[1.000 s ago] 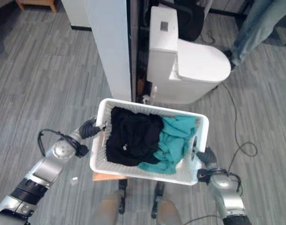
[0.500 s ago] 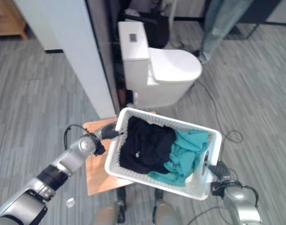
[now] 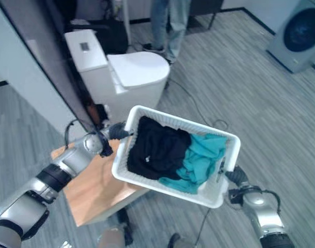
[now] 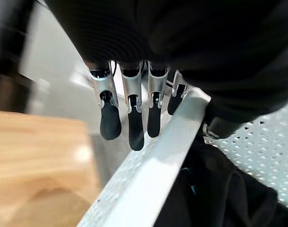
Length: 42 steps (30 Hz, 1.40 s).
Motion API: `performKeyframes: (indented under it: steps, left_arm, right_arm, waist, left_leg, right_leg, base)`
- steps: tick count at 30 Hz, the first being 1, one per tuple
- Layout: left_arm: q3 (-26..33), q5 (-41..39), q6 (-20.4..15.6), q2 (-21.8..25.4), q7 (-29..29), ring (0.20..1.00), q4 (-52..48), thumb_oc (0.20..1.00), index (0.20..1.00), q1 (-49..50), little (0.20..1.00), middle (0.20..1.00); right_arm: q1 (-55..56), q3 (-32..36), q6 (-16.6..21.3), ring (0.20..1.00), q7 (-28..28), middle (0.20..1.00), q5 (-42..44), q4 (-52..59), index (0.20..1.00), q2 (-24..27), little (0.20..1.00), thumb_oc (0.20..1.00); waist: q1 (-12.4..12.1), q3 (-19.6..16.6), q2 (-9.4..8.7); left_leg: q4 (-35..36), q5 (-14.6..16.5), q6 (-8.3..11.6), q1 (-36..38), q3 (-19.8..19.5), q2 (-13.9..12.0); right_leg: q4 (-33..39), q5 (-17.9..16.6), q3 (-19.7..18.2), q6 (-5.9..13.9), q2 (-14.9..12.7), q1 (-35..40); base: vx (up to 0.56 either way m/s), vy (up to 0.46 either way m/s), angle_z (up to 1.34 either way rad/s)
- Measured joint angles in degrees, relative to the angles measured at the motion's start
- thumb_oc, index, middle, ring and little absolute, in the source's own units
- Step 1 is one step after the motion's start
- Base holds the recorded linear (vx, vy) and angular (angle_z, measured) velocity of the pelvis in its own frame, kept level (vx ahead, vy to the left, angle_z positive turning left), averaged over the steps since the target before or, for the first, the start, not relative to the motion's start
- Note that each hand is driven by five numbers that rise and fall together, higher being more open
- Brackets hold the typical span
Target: Grab the laundry basket,head to the washer,open it,put in the laundry and shut it.
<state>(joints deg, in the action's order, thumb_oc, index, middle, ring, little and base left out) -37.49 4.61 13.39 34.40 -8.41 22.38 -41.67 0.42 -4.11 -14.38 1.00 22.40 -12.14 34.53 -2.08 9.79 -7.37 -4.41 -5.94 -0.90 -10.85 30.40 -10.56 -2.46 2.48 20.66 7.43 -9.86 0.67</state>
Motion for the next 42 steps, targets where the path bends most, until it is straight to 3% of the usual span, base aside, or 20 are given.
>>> performKeyframes:
  steps: [3,6,8,9,11,12,13,14,15,16,17,18,19,23,37,40,42]
  left_arm:
    - [-0.2,-0.3,0.0,-1.4,0.0,0.2,1.3,0.2,0.2,-0.5,0.2,0.2]
    - [-1.5,-1.5,-0.5,-1.9,0.4,0.2,1.4,0.2,0.2,-0.4,0.2,0.2]
    - [-1.9,-1.9,-0.7,-3.9,0.8,0.2,4.0,0.2,0.2,-0.4,0.2,0.2]
    - [-1.8,-1.9,-0.7,-4.9,1.0,0.2,5.0,0.2,0.2,-0.5,0.2,0.2]
    - [-1.9,-2.2,-0.7,-5.6,1.2,0.2,6.0,0.2,0.2,-0.4,0.2,0.2]
    - [-2.0,-2.6,-0.7,-5.5,1.6,0.2,6.2,0.2,0.2,-0.5,0.2,0.2]
    - [-1.2,-3.3,-0.8,-5.1,2.5,0.2,6.4,0.2,0.2,-1.2,0.2,0.2]
    - [-1.2,-4.3,-0.9,-4.6,2.6,0.2,6.4,0.2,0.2,-1.6,0.2,0.2]
    - [-1.1,-4.4,-0.9,-4.6,2.7,0.2,6.4,0.2,0.2,-1.7,0.2,0.2]
    - [-1.4,-4.7,-1.0,-4.4,3.0,0.2,6.1,0.2,0.2,-2.7,0.2,0.2]
    - [-1.5,-4.7,-1.0,-4.3,3.1,0.2,6.0,0.2,0.2,-3.9,0.2,0.2]
    - [-1.1,-4.8,-1.2,-3.8,3.2,0.2,5.5,0.2,0.2,-4.3,0.2,0.2]
    - [-1.5,-4.8,-1.5,-2.4,3.1,0.2,5.4,0.2,0.2,-4.8,0.2,0.2]
    - [-1.0,-6.5,-2.2,0.8,3.1,0.2,2.4,0.2,0.2,-4.6,0.2,0.2]
    - [-1.6,-8.7,-2.4,1.4,3.3,0.2,2.5,0.2,0.2,-5.6,0.2,0.2]
    - [-2.5,-9.3,-2.6,1.3,3.3,0.2,2.6,0.2,0.2,-7.4,0.2,0.2]
    - [-2.5,-9.5,-3.3,1.4,3.2,0.2,3.2,0.2,0.2,-8.9,0.2,0.2]
  right_arm:
    - [0.7,-0.5,0.0,0.2,0.1,0.2,0.8,-0.5,0.2,-0.1,0.2,0.2]
    - [2.3,-0.3,0.3,0.2,0.1,0.2,2.8,-1.6,0.2,-0.4,0.2,0.2]
    - [3.4,-0.5,0.3,0.2,0.1,0.2,4.1,-1.8,0.2,1.4,0.2,0.2]
    - [3.4,-0.5,0.3,0.2,0.1,0.2,4.4,-1.8,0.2,2.3,0.2,0.2]
    - [2.8,-0.4,0.3,0.2,0.1,0.2,5.1,-1.9,0.2,4.1,0.2,0.2]
    - [1.8,-1.0,0.3,0.2,0.1,0.2,5.4,-2.2,0.2,4.8,0.2,0.2]
    - [0.3,-1.4,0.3,0.2,-0.1,0.2,6.4,-2.3,0.2,5.1,0.2,0.2]
    - [-0.5,-1.4,0.3,0.2,-0.2,0.2,6.6,-2.3,0.2,5.1,0.2,0.2]
    - [-0.7,-1.4,0.3,0.2,-0.2,0.2,6.6,-2.3,0.2,5.3,0.2,0.2]
    - [-0.9,-1.4,0.4,0.2,-0.2,0.2,7.1,-2.3,0.2,5.6,0.2,0.2]
    - [-0.9,-1.4,0.4,0.2,-0.2,0.2,7.7,-2.2,0.2,5.6,0.2,0.2]
    - [-1.4,-1.6,0.4,0.2,-0.3,0.2,8.2,-2.2,0.2,5.5,0.2,0.2]
    - [-2.0,-1.5,0.3,0.2,-0.3,0.2,8.8,-1.6,0.2,5.4,0.2,0.2]
    - [-1.6,-1.6,0.3,0.2,-1.2,0.2,9.4,0.2,0.2,5.0,0.2,0.2]
    - [-1.6,0.6,0.2,0.2,-1.2,0.2,10.6,0.5,0.2,4.0,0.2,0.2]
    - [-1.0,2.0,0.2,0.2,-1.3,0.2,11.5,1.0,0.2,4.1,0.2,0.2]
    - [0.0,2.9,0.2,0.2,-1.4,0.2,12.3,3.0,0.2,5.3,0.2,0.2]
  waist:
    - [0.0,-0.4,-0.06]
    - [-0.4,-0.5,0.6]
    - [-0.9,-0.4,2.54]
    - [-1.5,0.0,3.07]
    - [-1.9,1.3,4.65]
    - [-2.8,2.2,5.16]
    - [-3.5,4.8,4.65]
    - [-3.4,5.8,4.5]
    - [-3.2,6.0,4.52]
    - [-2.0,6.4,5.36]
    - [-1.4,6.9,5.47]
    - [-1.8,7.7,4.75]
    - [-2.1,8.2,4.01]
    - [-1.5,8.3,3.51]
    - [0.1,8.0,4.0]
    - [0.2,8.2,4.4]
    - [-0.1,8.7,5.47]
  left_leg:
    - [-3.0,0.1,0.17,-0.5,0.7,-2.7]
    - [-2.8,-1.7,2.92,-1.1,-0.6,-6.2]
    - [-0.3,-3.8,6.03,-1.2,-8.0,-7.3]
    - [0.5,-4.5,7.33,-1.4,-12.8,-7.5]
    - [0.7,-5.4,8.99,-1.5,-18.8,-8.0]
    - [-0.1,-5.4,9.29,-1.7,-27.5,-7.7]
    - [-4.0,-5.3,11.04,-2.7,-33.8,-6.2]
    - [-4.5,-3.1,12.89,-2.6,-37.8,-4.3]
    - [-3.6,-2.4,12.96,-1.8,-38.3,-2.6]
    - [-3.7,1.1,10.87,-1.0,-37.1,0.9]
    - [-3.2,2.4,9.98,-0.5,-37.5,1.5]
    - [-3.3,3.6,10.45,-0.1,-38.4,2.6]
    - [-3.2,5.0,9.1,0.5,-40.9,5.4]
    - [-1.1,4.5,7.56,2.2,-38.0,7.1]
    - [0.0,3.0,6.85,3.9,-36.7,6.6]
    - [-4.2,3.7,8.23,3.6,-35.8,5.7]
    - [-8.8,5.0,10.37,1.5,-36.2,3.6]
  right_leg:
    - [7.1,-4.2,-0.9,-1.62,3.5,2.5]
    - [7.9,-4.3,-1.6,-4.06,7.1,2.0]
    - [7.4,-5.3,-1.7,-6.05,10.2,0.8]
    - [7.0,-5.4,-2.2,-6.42,10.5,0.2]
    - [7.4,-6.2,-3.0,-7.35,11.8,-0.3]
    - [7.0,-6.5,-5.3,-8.85,12.3,-1.0]
    - [6.7,-7.5,-7.7,-9.63,11.8,-1.1]
    - [6.7,-7.7,-8.3,-9.72,11.0,-1.0]
    - [6.8,-7.9,-8.8,-9.4,10.7,-1.3]
    - [6.8,-8.5,-9.1,-8.44,10.4,-1.6]
    - [6.8,-8.7,-9.0,-8.07,10.4,-1.9]
    - [6.9,-8.9,-10.0,-7.8,9.7,-2.2]
    - [7.6,-10.3,-11.4,-6.69,8.4,-2.4]
    - [7.5,-10.5,-12.5,-4.83,6.2,-2.7]
    - [7.5,-10.0,-12.1,-4.03,6.3,-1.5]
    - [7.5,-8.7,-11.4,-4.87,7.3,0.6]
    - [4.3,-7.0,-10.9,-7.03,9.1,-0.7]
  base:
    - [-0.31,-0.305,-0.51]
    - [-0.36,-0.246,-0.19]
    - [-0.36,-0.173,-0.15]
    - [-0.16,-0.096,-0.29]
    - [-0.21,-0.202,-0.42]
    - [-0.19,-0.215,-0.77]
    - [-0.17,-0.158,-0.8]
    - [-0.11,-0.063,-0.57]
    - [-0.13,-0.063,-0.25]
    - [-0.1,-0.037,-0.08]
    - [-0.05,-0.027,-0.17]
    - [0.07,0.012,-0.48]
    - [0.08,0.009,-0.66]
    - [0.06,0.021,-0.3]
    - [0.02,-0.022,0.01]
    - [0.0,-0.102,0.09]
    - [0.04,-0.056,0.03]
